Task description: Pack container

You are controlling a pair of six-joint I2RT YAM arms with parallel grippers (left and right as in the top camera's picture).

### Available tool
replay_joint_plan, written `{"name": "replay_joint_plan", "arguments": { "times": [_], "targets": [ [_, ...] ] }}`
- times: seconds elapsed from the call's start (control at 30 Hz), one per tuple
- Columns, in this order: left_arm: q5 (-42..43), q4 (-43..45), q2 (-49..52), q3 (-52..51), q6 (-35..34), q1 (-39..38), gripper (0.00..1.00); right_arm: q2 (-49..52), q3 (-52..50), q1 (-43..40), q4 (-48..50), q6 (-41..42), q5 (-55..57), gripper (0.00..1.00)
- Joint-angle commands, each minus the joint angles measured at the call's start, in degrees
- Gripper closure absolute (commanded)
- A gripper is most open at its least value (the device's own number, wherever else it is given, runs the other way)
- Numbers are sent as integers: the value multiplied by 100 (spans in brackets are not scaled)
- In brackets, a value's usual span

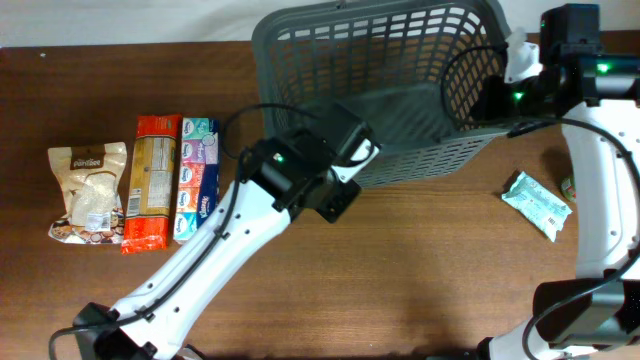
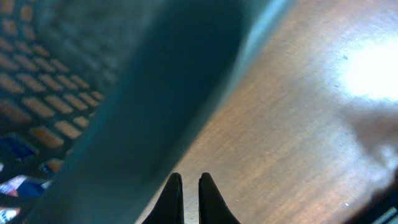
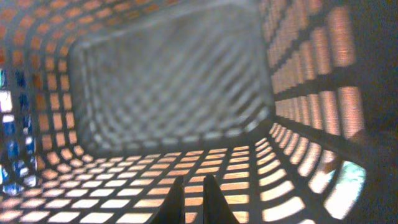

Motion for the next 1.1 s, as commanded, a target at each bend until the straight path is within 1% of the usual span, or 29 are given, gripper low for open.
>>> {"name": "replay_joint_plan", "arguments": {
  "times": [0.0, 0.2, 0.67, 0.73, 0.83, 0.9, 0.97, 1.0, 1.03, 1.07],
  "targets": [
    [-111, 79, 96, 96, 90, 219, 98, 28, 42, 286, -52, -66, 50, 96],
    [-111, 195, 262, 96, 94, 496, 98, 28, 42, 525, -50, -61, 70, 96],
    [-105, 380, 315, 96, 92, 988, 98, 28, 44, 520, -76, -83, 76, 96],
    [-81, 258, 289, 98, 90, 968, 98, -2, 50, 511, 26, -153, 70, 96],
    [-39, -98, 146, 98, 87, 901, 96, -85, 94, 509, 179, -155, 72, 96],
    [-42, -306, -48, 101, 87, 881, 92, -153, 181, 472, 299, -177, 74, 96],
    [-44, -413, -304, 101, 85, 883, 84, -216, 334, 350, 387, -170, 72, 96],
    [-46, -442, -468, 107, 87, 887, 78, -232, 424, 275, 411, -170, 74, 96],
    [-70, -455, -638, 116, 87, 898, 66, -247, 549, 155, 411, -164, 74, 96],
    [-157, -455, -817, 122, 87, 914, 41, -247, 675, 20, 409, -96, 74, 96]
  ]
}}
